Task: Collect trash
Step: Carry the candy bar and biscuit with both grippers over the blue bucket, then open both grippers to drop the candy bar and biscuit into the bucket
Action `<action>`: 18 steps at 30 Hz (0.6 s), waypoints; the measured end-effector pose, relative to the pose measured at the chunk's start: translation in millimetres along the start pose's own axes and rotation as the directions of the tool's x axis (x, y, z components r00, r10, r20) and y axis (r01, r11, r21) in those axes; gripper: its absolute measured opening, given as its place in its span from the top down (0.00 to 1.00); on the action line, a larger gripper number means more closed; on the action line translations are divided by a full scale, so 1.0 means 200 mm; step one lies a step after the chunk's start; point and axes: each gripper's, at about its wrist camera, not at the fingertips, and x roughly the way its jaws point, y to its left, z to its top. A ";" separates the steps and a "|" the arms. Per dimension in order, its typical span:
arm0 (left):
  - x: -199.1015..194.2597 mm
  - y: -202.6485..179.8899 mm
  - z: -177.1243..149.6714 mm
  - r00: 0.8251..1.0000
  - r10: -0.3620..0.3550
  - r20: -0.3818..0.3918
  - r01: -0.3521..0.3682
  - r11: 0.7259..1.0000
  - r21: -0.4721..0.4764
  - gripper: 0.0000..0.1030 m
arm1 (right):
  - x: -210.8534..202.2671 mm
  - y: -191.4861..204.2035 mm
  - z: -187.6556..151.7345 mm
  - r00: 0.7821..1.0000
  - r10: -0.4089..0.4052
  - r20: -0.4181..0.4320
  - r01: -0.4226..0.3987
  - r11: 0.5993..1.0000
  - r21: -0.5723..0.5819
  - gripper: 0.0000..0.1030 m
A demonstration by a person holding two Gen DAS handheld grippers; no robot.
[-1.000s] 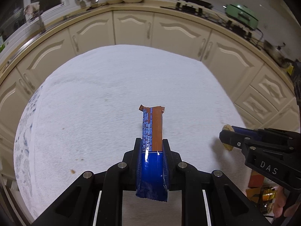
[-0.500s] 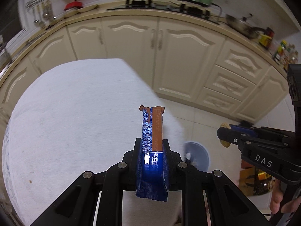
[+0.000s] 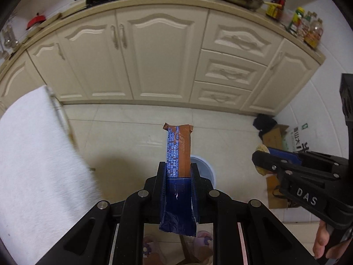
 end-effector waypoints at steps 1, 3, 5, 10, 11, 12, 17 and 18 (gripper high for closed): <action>0.04 -0.02 0.02 1.000 -0.006 -0.008 0.006 1.000 0.002 0.85 | 0.00 -0.02 0.00 1.000 -0.005 -0.002 0.005 1.000 0.006 0.82; 0.12 -0.05 0.05 1.000 -0.013 -0.022 0.013 1.000 0.011 0.85 | 0.01 -0.08 -0.01 1.000 -0.013 -0.010 0.013 1.000 0.020 0.82; 0.19 -0.10 0.09 0.999 -0.009 -0.034 0.010 1.000 0.020 0.82 | 0.02 -0.13 -0.01 1.000 -0.018 -0.017 0.019 0.999 0.034 0.82; 0.33 -0.19 0.18 0.999 0.014 -0.036 -0.013 0.999 0.031 0.50 | 0.05 -0.22 -0.01 0.999 -0.016 -0.033 0.018 0.998 0.065 0.82; 0.36 -0.21 0.18 0.999 0.020 -0.032 -0.019 0.999 0.031 0.46 | 0.05 -0.22 -0.02 0.999 -0.016 -0.036 0.018 0.998 0.068 0.82; 0.37 -0.21 0.19 0.999 0.028 -0.029 -0.028 0.999 0.031 0.46 | 0.06 -0.23 -0.02 0.999 -0.015 -0.040 0.018 0.997 0.070 0.82; 0.45 -0.22 0.17 0.997 0.052 -0.061 -0.051 0.999 0.008 0.46 | 0.10 -0.23 -0.01 0.998 -0.007 -0.056 0.011 0.997 0.071 0.82; 0.44 -0.21 0.15 0.996 0.056 -0.064 -0.056 0.998 0.004 0.46 | 0.11 -0.22 -0.01 0.998 -0.004 -0.059 0.008 0.998 0.069 0.82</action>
